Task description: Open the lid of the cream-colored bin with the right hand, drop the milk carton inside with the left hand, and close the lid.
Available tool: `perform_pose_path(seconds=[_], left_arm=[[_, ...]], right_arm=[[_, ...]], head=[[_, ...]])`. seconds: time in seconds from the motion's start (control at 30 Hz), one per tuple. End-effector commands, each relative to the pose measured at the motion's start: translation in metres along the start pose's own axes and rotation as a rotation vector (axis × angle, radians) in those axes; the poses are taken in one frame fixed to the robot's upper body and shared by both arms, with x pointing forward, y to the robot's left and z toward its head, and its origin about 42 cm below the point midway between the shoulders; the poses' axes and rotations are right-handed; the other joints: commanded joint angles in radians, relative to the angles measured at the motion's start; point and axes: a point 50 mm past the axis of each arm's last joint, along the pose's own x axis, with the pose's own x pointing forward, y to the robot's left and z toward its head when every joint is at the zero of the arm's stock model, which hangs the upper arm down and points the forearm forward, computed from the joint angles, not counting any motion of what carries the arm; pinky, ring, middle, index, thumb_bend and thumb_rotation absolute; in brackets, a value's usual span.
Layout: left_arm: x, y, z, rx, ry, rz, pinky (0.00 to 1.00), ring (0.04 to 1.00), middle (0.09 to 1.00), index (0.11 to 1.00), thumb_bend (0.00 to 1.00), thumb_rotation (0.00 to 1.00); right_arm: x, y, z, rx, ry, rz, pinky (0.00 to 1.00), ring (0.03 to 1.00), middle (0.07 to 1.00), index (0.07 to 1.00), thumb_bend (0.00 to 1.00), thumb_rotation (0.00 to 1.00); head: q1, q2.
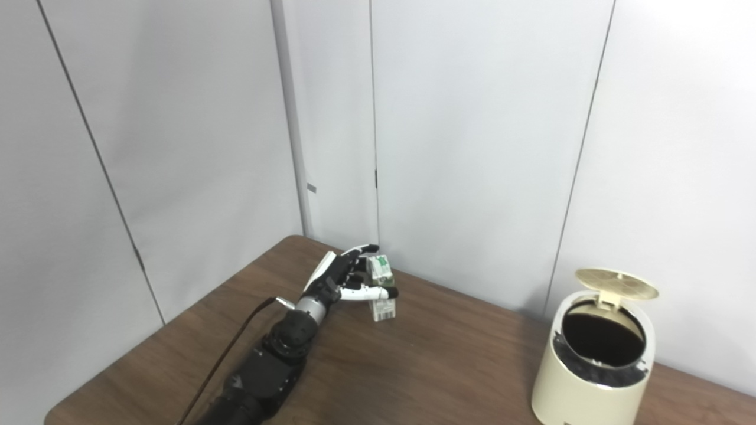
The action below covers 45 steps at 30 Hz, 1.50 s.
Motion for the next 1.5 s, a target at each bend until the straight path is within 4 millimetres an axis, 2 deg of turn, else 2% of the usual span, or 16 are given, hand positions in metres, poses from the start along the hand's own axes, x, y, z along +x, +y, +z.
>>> perform_pose_path(seconds=[0.0,0.07,0.23,0.43,0.63,0.7,0.73,0.8,0.83,0.97,1.47], left_arm=[[0.022,0.0147,0.0366,0.013,-0.106,0.035,0.78,0.831,0.82,0.891,1.0,0.22],[0.0249,0.0151,0.0381,0.034,-0.1,0.031,0.77,0.822,0.812,0.876,1.0,0.21],[0.0265,0.0164,0.0407,0.05,-0.079,0.046,0.67,0.737,0.739,0.762,1.0,0.16],[0.0259,0.0147,0.0399,0.062,-0.066,0.048,0.58,0.653,0.678,0.708,1.0,0.16],[0.026,0.0125,0.0401,0.048,-0.058,0.076,0.54,0.595,0.628,0.638,0.95,0.09],[0.0266,0.0127,0.0389,0.073,-0.062,0.1,0.51,0.566,0.596,0.597,0.9,0.06],[0.0271,0.0128,0.0382,0.086,-0.066,0.111,0.48,0.538,0.566,0.533,0.68,0.06],[0.0278,0.0126,0.0374,0.111,-0.067,0.129,0.47,0.523,0.55,0.497,0.56,0.06],[0.0281,0.0124,0.0373,0.123,-0.065,0.135,0.46,0.511,0.535,0.491,0.54,0.05],[0.0295,0.0122,0.0358,0.138,-0.067,0.164,0.43,0.487,0.513,0.471,0.52,0.0],[0.0306,0.0148,0.0391,0.142,-0.107,0.182,0.43,0.487,0.529,0.452,0.52,0.0]], right_arm=[[0.0112,-0.0065,0.0141,-0.008,-0.071,-0.013,0.48,0.584,0.608,0.603,0.24,0.31],[0.0112,-0.0082,0.0153,-0.009,-0.069,-0.015,0.48,0.584,0.611,0.607,0.24,0.31],[0.0108,-0.0124,0.0167,-0.006,-0.066,-0.021,0.49,0.588,0.609,0.605,0.24,0.32],[0.0086,-0.0144,0.0174,0.001,-0.068,-0.025,0.5,0.592,0.611,0.607,0.25,0.32],[0.0079,-0.0149,0.0183,0.004,-0.062,-0.028,0.49,0.591,0.609,0.607,0.25,0.33],[0.0084,-0.0146,0.0177,0.006,-0.068,-0.027,0.49,0.588,0.607,0.605,0.25,0.31],[0.0088,-0.0144,0.0172,0.007,-0.072,-0.025,0.49,0.586,0.605,0.603,0.25,0.3],[0.0094,-0.0136,0.0173,0.007,-0.073,-0.025,0.49,0.585,0.604,0.602,0.24,0.3],[0.0096,-0.013,0.0177,0.006,-0.071,-0.027,0.49,0.585,0.603,0.601,0.24,0.29],[0.012,-0.0121,0.0168,0.006,-0.076,-0.021,0.49,0.585,0.606,0.603,0.24,0.29],[0.0107,-0.0067,0.0179,0.002,-0.078,-0.02,0.49,0.586,0.609,0.605,0.24,0.3]], head=[[-0.009,0.001],[-0.011,0.004],[-0.016,0.002],[-0.022,0.004],[-0.023,0.008],[-0.025,0.01],[-0.025,0.01],[-0.024,0.01],[-0.024,0.01],[-0.026,0.006],[-0.049,0.001]])
